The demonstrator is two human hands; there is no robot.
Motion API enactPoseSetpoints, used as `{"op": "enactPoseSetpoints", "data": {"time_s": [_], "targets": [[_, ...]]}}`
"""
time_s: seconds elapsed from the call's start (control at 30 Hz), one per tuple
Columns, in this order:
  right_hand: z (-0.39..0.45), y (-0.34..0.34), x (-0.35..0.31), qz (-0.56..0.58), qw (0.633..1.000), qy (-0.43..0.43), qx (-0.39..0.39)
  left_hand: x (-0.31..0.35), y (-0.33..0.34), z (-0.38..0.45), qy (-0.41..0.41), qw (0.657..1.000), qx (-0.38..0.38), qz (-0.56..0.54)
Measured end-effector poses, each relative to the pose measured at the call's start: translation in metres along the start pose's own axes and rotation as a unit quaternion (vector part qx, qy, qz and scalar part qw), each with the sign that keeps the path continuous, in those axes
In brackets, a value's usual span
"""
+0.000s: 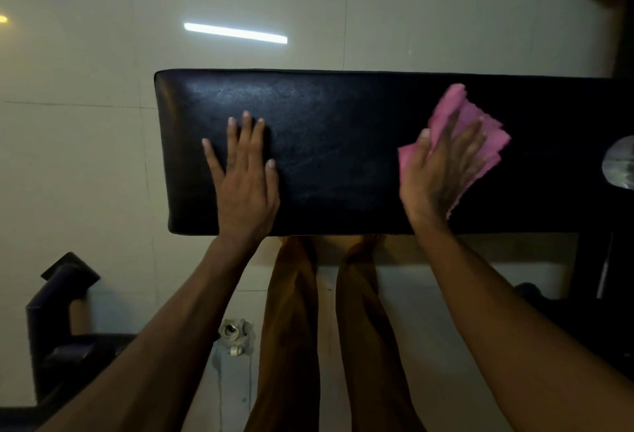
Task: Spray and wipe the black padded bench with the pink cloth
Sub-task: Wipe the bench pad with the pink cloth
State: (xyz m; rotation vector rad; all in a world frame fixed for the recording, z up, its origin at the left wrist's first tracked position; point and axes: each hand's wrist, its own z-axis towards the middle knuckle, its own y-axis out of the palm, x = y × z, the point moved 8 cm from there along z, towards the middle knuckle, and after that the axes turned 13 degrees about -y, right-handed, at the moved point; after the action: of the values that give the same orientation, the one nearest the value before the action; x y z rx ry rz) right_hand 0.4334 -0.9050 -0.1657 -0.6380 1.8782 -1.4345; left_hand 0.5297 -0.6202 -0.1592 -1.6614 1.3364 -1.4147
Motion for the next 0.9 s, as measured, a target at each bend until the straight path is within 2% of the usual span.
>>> {"op": "enactPoseSetpoints", "data": {"time_s": [0.03,0.1,0.13,0.17,0.2,0.23,0.3,0.33,0.37,0.4,0.43,0.5,0.53,0.57,0.6,0.67,0.7,0.73,0.8,0.9], "targets": [[-0.001,0.008,-0.026,-0.020,0.993,-0.108,-0.033,0.016,0.003,0.000,0.028,1.000,-0.007,-0.012],[-0.010,0.023,-0.064,-0.048,0.934,-0.340,-0.097,0.048,0.015,0.002,0.073,0.997,-0.032,-0.016],[-0.006,0.024,-0.068,-0.045,0.911,-0.392,-0.121,0.060,0.023,0.003,0.082,0.996,-0.043,-0.008],[0.004,0.021,-0.064,-0.040,0.907,-0.401,-0.125,0.067,0.031,0.006,0.083,0.995,-0.052,0.009],[0.017,0.017,-0.057,-0.042,0.920,-0.374,-0.109,0.069,0.038,0.008,0.076,0.995,-0.057,0.030],[0.034,0.010,-0.043,-0.038,0.950,-0.300,-0.080,0.068,0.043,0.009,0.068,0.995,-0.060,0.051],[0.066,-0.003,-0.010,-0.005,0.996,-0.082,-0.028,0.063,0.046,0.009,0.064,0.993,-0.066,0.069],[0.072,-0.005,-0.004,-0.002,1.000,-0.008,-0.021,0.063,0.046,0.009,0.070,0.993,-0.071,0.068],[0.070,-0.004,-0.011,-0.021,0.999,0.000,-0.034,0.063,0.046,0.010,0.077,0.992,-0.076,0.064],[0.065,-0.001,-0.026,-0.042,0.996,-0.063,-0.054,0.064,0.046,0.010,0.080,0.992,-0.079,0.060],[0.052,0.004,-0.046,-0.049,0.981,-0.171,-0.078,0.064,0.045,0.010,0.078,0.992,-0.079,0.058],[0.013,0.011,-0.067,-0.068,0.921,-0.367,-0.115,0.064,0.045,0.010,0.071,0.993,-0.073,0.062],[-0.002,0.016,-0.057,-0.073,0.906,-0.397,-0.131,0.064,0.045,0.010,0.068,0.993,-0.071,0.065],[-0.012,0.018,-0.037,-0.077,0.913,-0.379,-0.130,0.064,0.045,0.010,0.067,0.993,-0.072,0.065],[-0.016,0.017,-0.011,-0.074,0.938,-0.320,-0.107,0.064,0.045,0.010,0.068,0.993,-0.074,0.063],[-0.030,0.004,0.035,-0.047,0.987,-0.147,-0.038,0.065,0.045,0.010,0.069,0.993,-0.077,0.060],[-0.042,0.002,0.044,-0.040,0.995,-0.093,-0.022,0.065,0.045,0.010,0.069,0.993,-0.075,0.065],[-0.056,0.003,0.042,-0.048,0.995,-0.080,-0.026,0.066,0.046,0.009,0.068,0.992,-0.072,0.073],[-0.086,0.015,0.020,-0.092,0.977,-0.170,-0.086,0.065,0.048,0.009,0.064,0.992,-0.067,0.088],[-0.117,0.023,0.011,-0.101,0.923,-0.342,-0.144,0.064,0.048,0.010,0.061,0.991,-0.070,0.096]]}}
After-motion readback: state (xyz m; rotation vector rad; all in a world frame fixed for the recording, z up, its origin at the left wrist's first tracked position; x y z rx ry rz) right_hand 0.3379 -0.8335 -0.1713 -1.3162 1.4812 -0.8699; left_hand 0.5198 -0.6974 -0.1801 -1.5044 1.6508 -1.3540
